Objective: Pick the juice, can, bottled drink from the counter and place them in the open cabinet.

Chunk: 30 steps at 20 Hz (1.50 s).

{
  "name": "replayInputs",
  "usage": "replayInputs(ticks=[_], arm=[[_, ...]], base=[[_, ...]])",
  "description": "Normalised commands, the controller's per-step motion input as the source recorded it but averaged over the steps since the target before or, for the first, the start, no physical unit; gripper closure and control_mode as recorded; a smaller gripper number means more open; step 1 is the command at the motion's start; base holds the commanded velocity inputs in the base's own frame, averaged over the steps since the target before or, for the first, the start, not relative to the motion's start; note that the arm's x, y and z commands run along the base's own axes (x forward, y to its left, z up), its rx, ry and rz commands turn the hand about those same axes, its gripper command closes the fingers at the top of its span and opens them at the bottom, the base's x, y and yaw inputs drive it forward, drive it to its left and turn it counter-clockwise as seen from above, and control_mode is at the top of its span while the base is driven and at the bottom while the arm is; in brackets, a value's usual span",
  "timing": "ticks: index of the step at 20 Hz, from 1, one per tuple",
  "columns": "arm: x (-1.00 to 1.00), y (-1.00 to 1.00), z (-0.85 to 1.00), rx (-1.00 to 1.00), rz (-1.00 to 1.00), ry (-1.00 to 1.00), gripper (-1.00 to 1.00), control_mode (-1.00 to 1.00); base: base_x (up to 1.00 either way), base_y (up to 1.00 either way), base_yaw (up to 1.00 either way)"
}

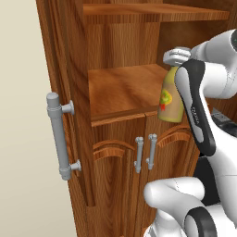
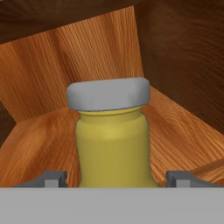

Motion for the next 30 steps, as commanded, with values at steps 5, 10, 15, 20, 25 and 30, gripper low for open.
replayInputs(ticks=[5,10,15,20,25,30], arm=[[0.00,0.00,0.00,0.00,0.00,0.00,1.00,1.00],[0.00,0.00,0.00,0.00,0.00,0.00,1.00,-1.00],[0.00,0.00,0.00,0.00,0.00,-0.03,1.00,-1.00],[0.12,0.00,0.00,0.00,0.00,-0.17,1.00,-1.00],[0.32,0.00,-0.02,0.00,0.05,-0.26,1.00,-1.00],[0.46,0.00,0.00,-0.01,0.00,-0.04,1.00,-1.00]], base=[[0.00,0.00,0.00],[0.00,0.00,0.00],[0.00,0.00,0.00],[0.00,0.00,0.00],[0.00,0.00,0.00],[0.00,0.00,0.00]])
